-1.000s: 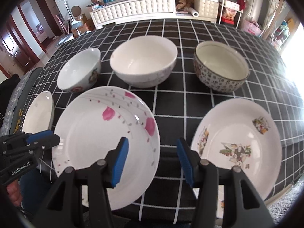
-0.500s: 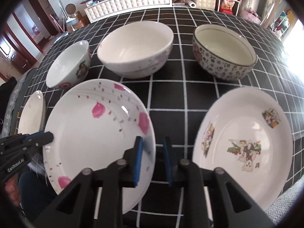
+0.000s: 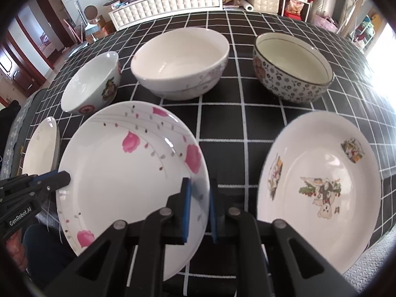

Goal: Organize plates and bowls
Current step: 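Grasp the rim of the pink-flower plate with the left tool, then lift the pink-flower plate and lower it onto the plain white plate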

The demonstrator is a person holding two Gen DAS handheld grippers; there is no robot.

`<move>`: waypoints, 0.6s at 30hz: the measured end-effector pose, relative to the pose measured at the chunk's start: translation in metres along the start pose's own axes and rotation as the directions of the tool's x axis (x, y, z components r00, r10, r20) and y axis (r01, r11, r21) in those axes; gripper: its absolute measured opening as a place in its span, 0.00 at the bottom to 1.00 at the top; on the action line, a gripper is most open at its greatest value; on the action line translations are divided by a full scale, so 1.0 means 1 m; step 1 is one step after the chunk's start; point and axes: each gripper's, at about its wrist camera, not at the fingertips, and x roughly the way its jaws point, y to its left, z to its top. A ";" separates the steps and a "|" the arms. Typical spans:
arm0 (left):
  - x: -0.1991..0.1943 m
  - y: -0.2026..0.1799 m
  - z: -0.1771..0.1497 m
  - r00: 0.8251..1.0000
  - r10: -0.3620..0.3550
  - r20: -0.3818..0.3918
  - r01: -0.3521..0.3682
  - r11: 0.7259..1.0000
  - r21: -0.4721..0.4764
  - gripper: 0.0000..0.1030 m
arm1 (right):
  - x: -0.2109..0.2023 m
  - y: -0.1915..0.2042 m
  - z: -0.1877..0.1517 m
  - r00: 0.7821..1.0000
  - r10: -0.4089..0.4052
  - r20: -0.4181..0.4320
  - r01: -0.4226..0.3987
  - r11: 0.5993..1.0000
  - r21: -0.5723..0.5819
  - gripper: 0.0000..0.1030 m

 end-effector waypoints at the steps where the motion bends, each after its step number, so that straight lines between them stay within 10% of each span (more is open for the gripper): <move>1: -0.002 0.000 -0.001 1.000 0.002 0.002 -0.002 1.000 0.007 0.07 | -0.002 0.001 -0.002 1.000 0.008 -0.002 -0.008 1.000 -0.003 0.16; 18: -0.068 0.054 -0.009 0.996 0.045 0.081 -0.039 0.997 -0.073 0.06 | -0.030 0.058 0.016 0.993 0.118 0.032 -0.115 0.992 -0.060 0.16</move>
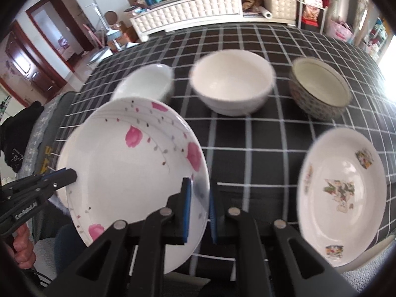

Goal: Organize plates and bowls
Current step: 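Lift the pink-flower plate and lower it onto the plain white plate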

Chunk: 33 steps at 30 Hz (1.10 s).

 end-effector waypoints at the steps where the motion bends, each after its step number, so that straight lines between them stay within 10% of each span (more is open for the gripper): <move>1: -0.002 0.005 -0.001 1.000 0.005 0.003 -0.005 1.000 -0.012 0.06 | 0.001 0.007 0.002 1.000 0.000 0.001 0.000 1.000 -0.011 0.16; 33: -0.004 0.142 -0.016 0.994 0.098 -0.043 -0.105 0.970 -0.219 0.06 | 0.076 0.134 0.034 0.991 0.048 -0.124 -0.072 0.977 -0.201 0.16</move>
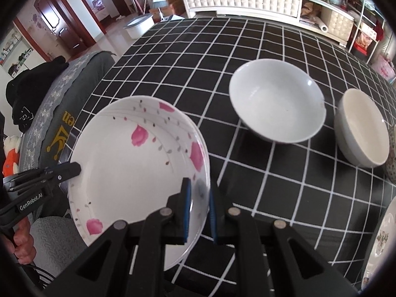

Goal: Organize plates and bowls
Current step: 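Lift the pink-flower plate and lower it onto the plain white plate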

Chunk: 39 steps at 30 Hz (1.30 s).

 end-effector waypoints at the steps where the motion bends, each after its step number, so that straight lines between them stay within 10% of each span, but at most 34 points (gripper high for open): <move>1: 0.001 -0.001 0.001 1.000 0.007 0.000 -0.007 1.000 0.005 0.06 | 0.002 0.000 0.000 1.000 -0.003 -0.003 0.003 1.000 0.000 0.16; 30: 0.011 -0.007 0.000 0.996 0.084 0.026 -0.084 0.996 0.024 0.08 | 0.013 0.002 -0.005 0.999 -0.030 -0.019 0.030 0.999 -0.012 0.17; 39: -0.034 -0.015 -0.007 0.987 0.091 0.132 -0.100 0.993 0.061 0.32 | -0.025 0.005 -0.013 0.987 -0.070 0.145 0.074 0.997 -0.021 0.17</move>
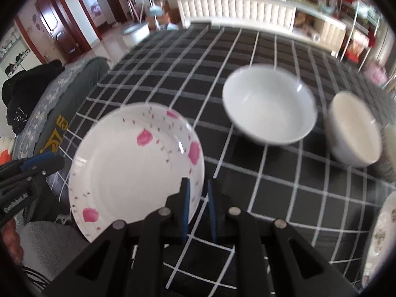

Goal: Organize plates and bowls
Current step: 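Lift the pink-flower plate and lower it onto the plain white plate, then move the left tool to the cartoon-print plate and grasp its rim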

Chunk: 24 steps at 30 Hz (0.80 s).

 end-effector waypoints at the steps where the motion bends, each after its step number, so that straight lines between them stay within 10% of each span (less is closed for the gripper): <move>1: -0.010 -0.003 0.001 1.000 -0.015 0.019 0.015 1.000 0.007 0.37 | -0.011 0.000 -0.001 0.999 0.002 0.035 -0.002 1.000 0.000 0.17; 3: -0.023 -0.010 0.002 0.998 -0.030 0.052 0.028 0.999 0.023 0.38 | -0.027 -0.002 -0.002 0.997 0.013 0.073 -0.014 1.000 0.011 0.20; 7: -0.048 -0.026 0.003 0.994 -0.066 0.092 0.062 0.997 0.046 0.38 | -0.058 -0.008 -0.003 0.991 0.007 0.130 -0.010 1.000 0.024 0.57; 24: -0.146 -0.119 -0.008 0.941 -0.190 0.279 0.139 0.971 0.195 0.67 | -0.176 -0.056 -0.022 0.938 -0.156 0.308 0.121 0.984 0.132 0.92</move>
